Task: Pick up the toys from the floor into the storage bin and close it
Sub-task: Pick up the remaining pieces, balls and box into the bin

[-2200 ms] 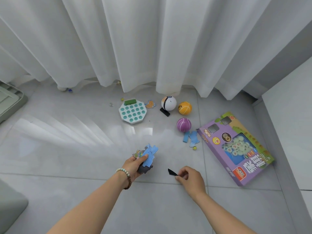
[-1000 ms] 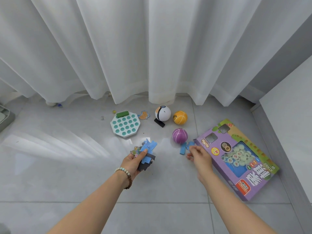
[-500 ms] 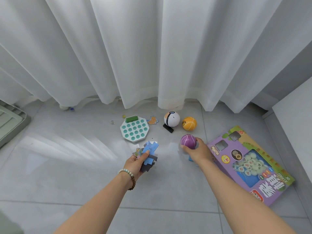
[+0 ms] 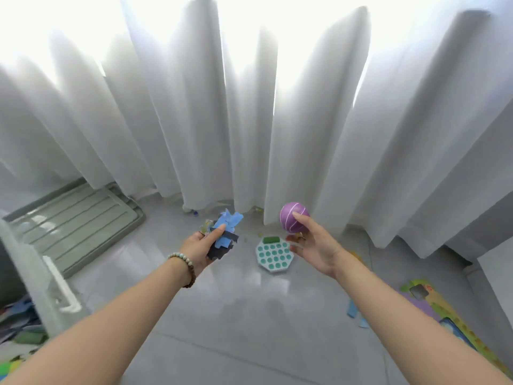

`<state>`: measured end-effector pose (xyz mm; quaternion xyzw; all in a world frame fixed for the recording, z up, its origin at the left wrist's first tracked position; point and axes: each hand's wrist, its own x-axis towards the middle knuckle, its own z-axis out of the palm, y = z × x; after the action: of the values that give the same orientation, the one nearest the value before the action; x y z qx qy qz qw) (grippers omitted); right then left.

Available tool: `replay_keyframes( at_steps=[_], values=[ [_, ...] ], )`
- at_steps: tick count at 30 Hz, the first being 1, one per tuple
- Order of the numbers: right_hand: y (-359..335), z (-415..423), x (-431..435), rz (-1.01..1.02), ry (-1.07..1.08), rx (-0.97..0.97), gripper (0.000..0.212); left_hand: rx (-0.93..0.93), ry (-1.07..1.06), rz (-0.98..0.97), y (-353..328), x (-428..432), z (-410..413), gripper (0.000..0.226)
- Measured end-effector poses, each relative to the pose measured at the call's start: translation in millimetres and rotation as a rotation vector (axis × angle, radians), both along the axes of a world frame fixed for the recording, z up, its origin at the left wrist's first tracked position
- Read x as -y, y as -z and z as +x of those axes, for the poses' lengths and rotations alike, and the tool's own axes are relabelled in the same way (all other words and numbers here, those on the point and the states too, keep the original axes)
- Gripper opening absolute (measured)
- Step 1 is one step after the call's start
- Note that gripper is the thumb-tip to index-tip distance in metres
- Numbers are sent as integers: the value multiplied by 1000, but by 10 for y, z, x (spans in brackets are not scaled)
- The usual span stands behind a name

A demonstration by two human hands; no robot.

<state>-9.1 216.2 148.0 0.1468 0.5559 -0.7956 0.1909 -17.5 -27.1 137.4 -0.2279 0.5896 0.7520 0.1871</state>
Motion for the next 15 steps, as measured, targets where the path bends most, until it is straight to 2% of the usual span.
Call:
replay_keyframes(
  at_steps=[5, 8, 12, 15],
  values=[
    [-860, 83, 1279, 19, -254, -52, 51, -104, -222, -42, -868, 1323, 345, 31],
    [-1117, 339, 2187, -8, -357, -39, 45, -103, -357, -132, -1110, 2087, 836, 28],
    [-1093, 821, 3393, -25, -578, 16, 54, -12, -454, -219, -1025, 3092, 1695, 33],
    [-903, 1228, 4202, 32, -631, 103, 52, 112, -526, -306, -865, 3741, 2340, 34]
  ],
)
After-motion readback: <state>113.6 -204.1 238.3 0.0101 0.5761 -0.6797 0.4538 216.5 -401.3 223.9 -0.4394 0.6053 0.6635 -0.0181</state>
